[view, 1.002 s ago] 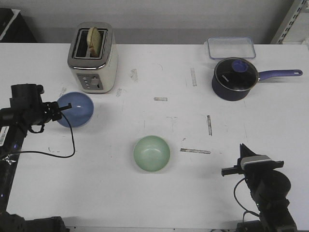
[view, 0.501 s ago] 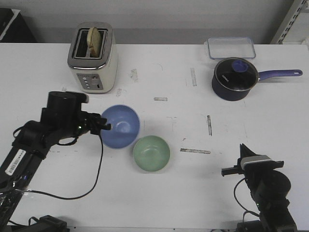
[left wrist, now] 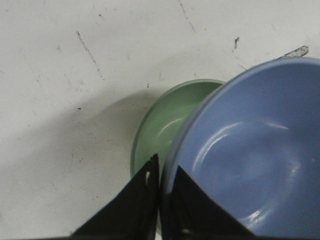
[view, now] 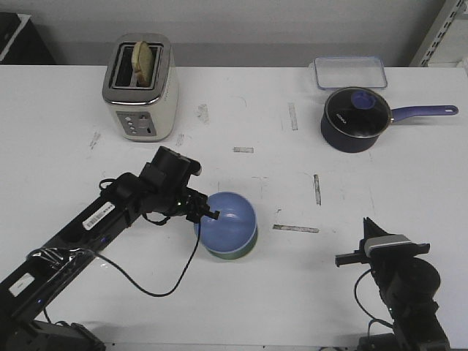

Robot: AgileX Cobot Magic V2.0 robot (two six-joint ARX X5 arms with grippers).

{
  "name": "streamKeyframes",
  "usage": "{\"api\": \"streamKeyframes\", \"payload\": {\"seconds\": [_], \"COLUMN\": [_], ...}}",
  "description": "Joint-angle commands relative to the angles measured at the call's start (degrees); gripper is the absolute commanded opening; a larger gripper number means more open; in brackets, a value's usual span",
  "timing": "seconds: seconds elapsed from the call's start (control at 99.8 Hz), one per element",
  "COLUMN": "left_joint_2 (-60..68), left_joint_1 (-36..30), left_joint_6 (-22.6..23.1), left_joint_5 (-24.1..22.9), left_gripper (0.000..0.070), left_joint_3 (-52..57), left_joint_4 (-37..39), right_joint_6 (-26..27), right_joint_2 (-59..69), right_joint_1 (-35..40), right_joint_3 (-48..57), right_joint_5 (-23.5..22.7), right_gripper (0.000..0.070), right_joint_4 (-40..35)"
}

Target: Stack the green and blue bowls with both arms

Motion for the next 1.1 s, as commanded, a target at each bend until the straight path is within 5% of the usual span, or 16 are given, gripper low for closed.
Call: {"api": "streamKeyframes", "payload": {"seconds": [0.0, 0.461, 0.541, 0.741, 1.092], "left_joint_2": [2.14, 6.14, 6.12, 6.1, 4.37], "left_joint_1": [-0.72, -1.33, -1.68, -2.47, -1.27], "left_joint_6": [0.42, 1.79, 1.7, 1.36, 1.44], "left_joint_5": [0.26, 0.26, 0.31, 0.31, -1.14], "left_gripper": [0.0, 0.0011, 0.0122, 0.0544, 0.057], "left_joint_3": [0.92, 0.92, 0.92, 0.92, 2.1], "left_joint_4": [0.37, 0.94, 1.62, 2.16, 2.84], "right_joint_6": [-0.22, -0.22, -0.22, -0.22, -0.22], "right_joint_2": [0.33, 0.33, 0.33, 0.33, 0.33], "right_joint_1": [0.13, 0.13, 0.13, 0.13, 0.13], "right_joint_3": [0.26, 0.26, 0.26, 0.26, 0.26], "right_joint_5": [-0.04, -0.04, -0.04, -0.04, -0.04], "right_gripper": [0.0, 0.0, 0.0, 0.0, 0.0], "right_joint_4": [0.37, 0.37, 0.39, 0.39, 0.39]}}
